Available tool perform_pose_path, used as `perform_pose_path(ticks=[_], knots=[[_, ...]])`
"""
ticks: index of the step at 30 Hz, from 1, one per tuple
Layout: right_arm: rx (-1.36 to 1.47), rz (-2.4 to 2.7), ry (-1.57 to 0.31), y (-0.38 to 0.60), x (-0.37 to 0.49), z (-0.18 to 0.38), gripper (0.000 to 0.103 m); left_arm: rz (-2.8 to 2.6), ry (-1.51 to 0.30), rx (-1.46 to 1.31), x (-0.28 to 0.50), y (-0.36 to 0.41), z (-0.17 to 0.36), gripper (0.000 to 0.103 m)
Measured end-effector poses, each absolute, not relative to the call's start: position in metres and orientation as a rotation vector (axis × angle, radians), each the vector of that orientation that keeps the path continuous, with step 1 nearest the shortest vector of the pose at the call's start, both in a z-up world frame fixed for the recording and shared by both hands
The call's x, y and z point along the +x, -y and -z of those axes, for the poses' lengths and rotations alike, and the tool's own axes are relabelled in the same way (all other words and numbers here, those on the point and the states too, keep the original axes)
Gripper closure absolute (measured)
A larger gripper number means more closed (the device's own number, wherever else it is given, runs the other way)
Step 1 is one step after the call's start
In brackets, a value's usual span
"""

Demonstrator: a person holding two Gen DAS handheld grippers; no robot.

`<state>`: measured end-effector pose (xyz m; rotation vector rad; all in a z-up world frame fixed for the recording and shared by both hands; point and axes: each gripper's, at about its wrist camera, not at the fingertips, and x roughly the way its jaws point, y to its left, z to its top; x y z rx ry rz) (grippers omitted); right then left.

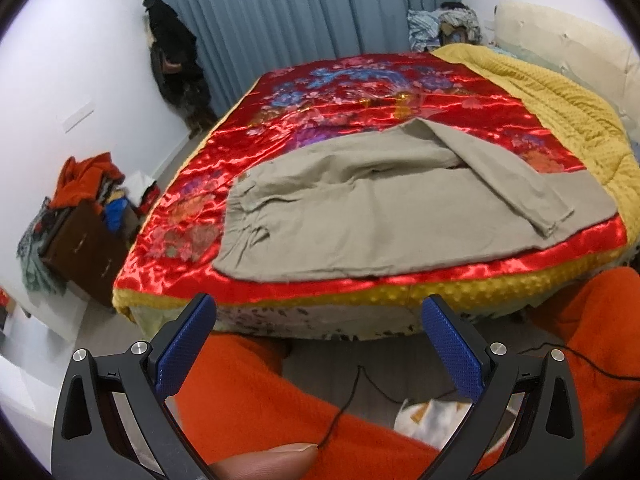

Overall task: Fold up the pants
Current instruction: 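Move both tools forward over the khaki pants on the bed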

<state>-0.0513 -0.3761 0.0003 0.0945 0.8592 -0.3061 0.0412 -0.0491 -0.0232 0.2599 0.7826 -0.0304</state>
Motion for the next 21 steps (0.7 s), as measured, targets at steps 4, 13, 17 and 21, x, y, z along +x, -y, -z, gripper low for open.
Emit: perform_pose_path(ticks=[4,13,17,21], knots=[[0.018,0.283,-0.823,0.379,-0.031,0.011,0.0,0.041,-0.738,0.276,0.06,0.062,0.013,0.001],[-0.006,0.122,-0.979,0.407,0.084,0.097,0.024,0.055,-0.815,0.272,0.074,0.075,0.037,0.001],[-0.083,0.039,-1.039,0.409,0.13,0.134,0.024,0.031,-0.908,0.268,0.084,0.072,0.065,0.001],[-0.205,0.055,-1.177,0.417,0.162,0.18,0.077,0.006,-0.961,0.27,0.095,0.07,0.08,0.001]])
